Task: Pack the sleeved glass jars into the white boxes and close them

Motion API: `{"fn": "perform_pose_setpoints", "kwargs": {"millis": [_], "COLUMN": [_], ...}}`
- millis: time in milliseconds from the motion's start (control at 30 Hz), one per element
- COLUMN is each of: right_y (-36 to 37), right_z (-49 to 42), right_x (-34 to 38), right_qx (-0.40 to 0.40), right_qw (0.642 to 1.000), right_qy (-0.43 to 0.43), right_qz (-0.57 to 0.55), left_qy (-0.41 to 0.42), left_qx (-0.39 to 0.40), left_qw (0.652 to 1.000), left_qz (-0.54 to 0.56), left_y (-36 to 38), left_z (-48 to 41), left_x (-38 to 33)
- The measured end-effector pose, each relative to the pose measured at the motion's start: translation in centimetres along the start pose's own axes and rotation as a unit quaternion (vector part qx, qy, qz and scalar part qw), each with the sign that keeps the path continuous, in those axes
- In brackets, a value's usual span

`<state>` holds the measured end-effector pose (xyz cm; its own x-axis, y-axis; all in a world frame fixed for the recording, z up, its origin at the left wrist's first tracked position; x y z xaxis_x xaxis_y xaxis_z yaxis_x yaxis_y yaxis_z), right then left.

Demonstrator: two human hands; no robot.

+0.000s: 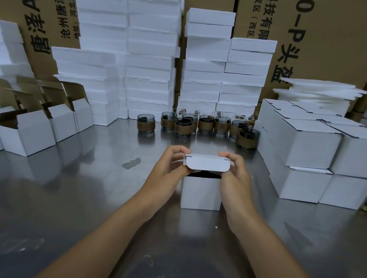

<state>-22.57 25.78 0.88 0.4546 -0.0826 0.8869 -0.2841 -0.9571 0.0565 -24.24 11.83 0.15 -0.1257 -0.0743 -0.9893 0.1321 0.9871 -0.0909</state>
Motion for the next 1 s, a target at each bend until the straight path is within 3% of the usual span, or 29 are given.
{"fn": "perform_pose_setpoints", "kwargs": {"millis": [133,367,833,1000], "right_y": [0.0,0.4,0.1,0.3], "right_z": [-0.4,0.8,0.8,0.4], "right_x": [0.3,0.2,-0.7,-0.9], "right_qx": [-0.031,0.052,0.087,0.075], "right_qw": [0.996,0.995,0.982,0.990], "right_qy": [0.062,-0.082,-0.135,-0.105], "right_qz": [-0.054,0.027,0.096,0.052], "left_qy": [-0.022,0.005,0.003,-0.018], "left_qx": [-0.006,0.001,0.008,0.017], "left_qw": [1.000,0.998,0.998,0.997], "left_qz": [0.013,0.056,0.070,0.075], "left_y": [0.0,0.0,-0.8,-0.7], "left_z": [-0.1,0.4,-0.2,-0.4], "left_x": [-0.1,-0.3,0.5,0.5]}}
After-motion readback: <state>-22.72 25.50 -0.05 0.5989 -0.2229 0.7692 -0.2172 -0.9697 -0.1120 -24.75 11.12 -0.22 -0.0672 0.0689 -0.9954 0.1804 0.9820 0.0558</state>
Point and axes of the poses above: each hand's wrist, its own z-axis away from the middle knuckle, its own y-axis out of the palm, x = y × z, the point moved 1 cm from there along -z, towards the middle knuckle, and after that the axes turned 13 degrees about -y, right-handed, at the moved point
